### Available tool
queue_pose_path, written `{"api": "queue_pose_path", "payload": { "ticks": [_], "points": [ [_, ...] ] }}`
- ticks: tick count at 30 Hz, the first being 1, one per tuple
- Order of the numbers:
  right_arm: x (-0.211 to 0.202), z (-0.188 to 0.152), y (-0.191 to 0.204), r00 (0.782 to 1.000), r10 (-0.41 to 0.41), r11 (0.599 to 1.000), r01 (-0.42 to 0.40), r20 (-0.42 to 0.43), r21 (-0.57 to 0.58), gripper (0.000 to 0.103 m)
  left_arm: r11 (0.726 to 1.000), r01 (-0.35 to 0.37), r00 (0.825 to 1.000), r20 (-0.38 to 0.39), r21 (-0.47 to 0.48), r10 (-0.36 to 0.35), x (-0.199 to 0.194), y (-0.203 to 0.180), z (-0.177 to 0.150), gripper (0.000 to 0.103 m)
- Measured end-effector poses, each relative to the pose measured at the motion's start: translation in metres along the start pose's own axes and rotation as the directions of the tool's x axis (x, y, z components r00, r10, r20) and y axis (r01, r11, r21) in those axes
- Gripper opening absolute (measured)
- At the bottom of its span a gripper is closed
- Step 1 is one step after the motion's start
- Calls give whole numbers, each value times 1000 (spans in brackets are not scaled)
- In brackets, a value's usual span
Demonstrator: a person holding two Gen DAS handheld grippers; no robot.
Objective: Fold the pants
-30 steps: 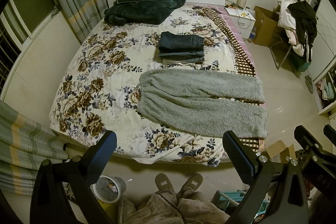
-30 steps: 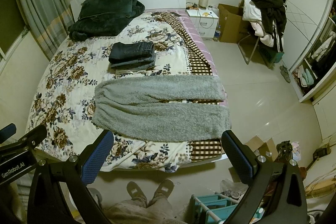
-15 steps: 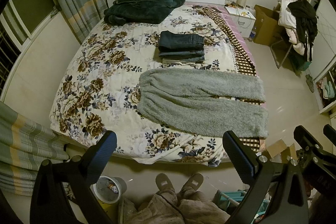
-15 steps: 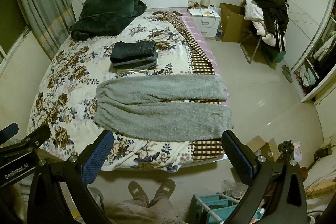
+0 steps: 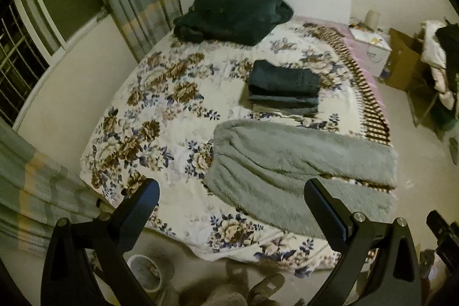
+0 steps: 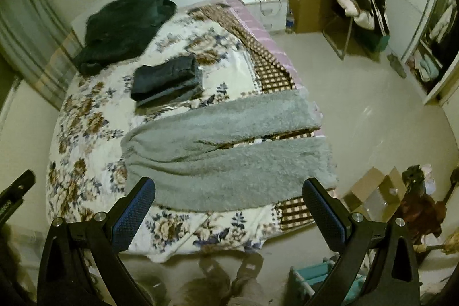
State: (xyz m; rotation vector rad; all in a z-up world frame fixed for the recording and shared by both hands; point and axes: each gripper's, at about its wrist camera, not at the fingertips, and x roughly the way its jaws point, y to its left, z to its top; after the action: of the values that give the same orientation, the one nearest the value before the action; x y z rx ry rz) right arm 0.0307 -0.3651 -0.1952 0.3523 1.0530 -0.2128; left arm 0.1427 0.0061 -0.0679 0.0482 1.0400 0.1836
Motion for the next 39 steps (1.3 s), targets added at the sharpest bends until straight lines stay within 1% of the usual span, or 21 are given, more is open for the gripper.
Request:
{"api": "queue_pose_path", "payload": {
  "ticks": [3, 5, 7, 8, 9, 11, 15, 16, 18, 20, 21, 23, 24, 25, 26, 28, 30, 31, 34, 38, 39],
  "points": [
    [69, 30, -5, 996, 16, 998, -11, -92, 58, 103, 1000, -19, 998, -52, -6, 19, 55, -9, 24, 103],
    [119, 50, -6, 993, -28, 996, 38, -116, 85, 103, 999, -32, 995, -97, -12, 31, 95, -18, 39, 103],
    [166, 70, -7, 988, -66, 991, 82, -142, 110, 103, 999, -25, 985, -170, -40, 18, 149, -24, 58, 103],
    [191, 79, -8, 983, -92, 985, 114, -161, 130, 103, 998, -21, 978, -209, -57, 9, 175, -25, 66, 103],
    [209, 87, -9, 980, -95, 981, 123, -178, 153, 103, 997, -13, 970, -245, -81, -7, 200, -24, 74, 103],
    [257, 107, -11, 973, -112, 967, 154, -204, 205, 103, 993, -19, 957, -288, -116, -16, 237, -30, 85, 103],
    [355, 144, -22, 956, -172, 929, 238, -239, 283, 103, 981, -58, 939, -343, -187, -10, 323, -40, 106, 103],
    [377, 152, -27, 952, -173, 918, 250, -254, 308, 103, 977, -68, 934, -357, -200, -8, 342, -43, 108, 103],
    [421, 163, -39, 945, -167, 894, 266, -281, 361, 103, 970, -90, 913, -407, -224, -9, 389, -53, 111, 103],
    [469, 174, -54, 936, -151, 868, 280, -318, 410, 103, 966, -99, 897, -442, -239, -17, 432, -65, 116, 103],
    [500, 180, -64, 928, -146, 851, 294, -342, 435, 103, 965, -107, 891, -454, -241, -15, 450, -72, 116, 103],
    [538, 187, -80, 922, -134, 829, 304, -362, 469, 103, 961, -119, 880, -476, -249, -15, 490, -89, 121, 103],
    [552, 189, -88, 919, -133, 821, 313, -372, 478, 103, 960, -137, 886, -464, -243, 9, 505, -94, 122, 103],
    [573, 192, -97, 913, -134, 806, 327, -386, 494, 103, 958, -142, 879, -477, -249, 6, 522, -98, 125, 103],
    [588, 197, -105, 912, -127, 795, 329, -390, 510, 103, 955, -149, 867, -498, -257, 2, 542, -104, 125, 103],
    [617, 207, -119, 905, -134, 776, 349, -403, 525, 103, 948, -164, 853, -522, -274, -3, 569, -111, 127, 103],
    [644, 220, -133, 902, -138, 759, 362, -410, 541, 103, 938, -188, 837, -548, -291, -3, 596, -118, 128, 103],
    [651, 224, -137, 900, -146, 753, 371, -412, 543, 103, 934, -201, 825, -565, -297, -2, 609, -121, 127, 103],
    [680, 242, -155, 895, -166, 730, 394, -414, 558, 103, 924, -242, 802, -597, -296, 19, 634, -126, 124, 103],
    [708, 257, -172, 887, -182, 710, 417, -424, 567, 103, 916, -290, 770, -636, -278, 51, 653, -125, 121, 102],
    [714, 261, -175, 883, -189, 707, 426, -429, 565, 103, 914, -296, 767, -639, -278, 54, 656, -123, 120, 102]
  ]
}}
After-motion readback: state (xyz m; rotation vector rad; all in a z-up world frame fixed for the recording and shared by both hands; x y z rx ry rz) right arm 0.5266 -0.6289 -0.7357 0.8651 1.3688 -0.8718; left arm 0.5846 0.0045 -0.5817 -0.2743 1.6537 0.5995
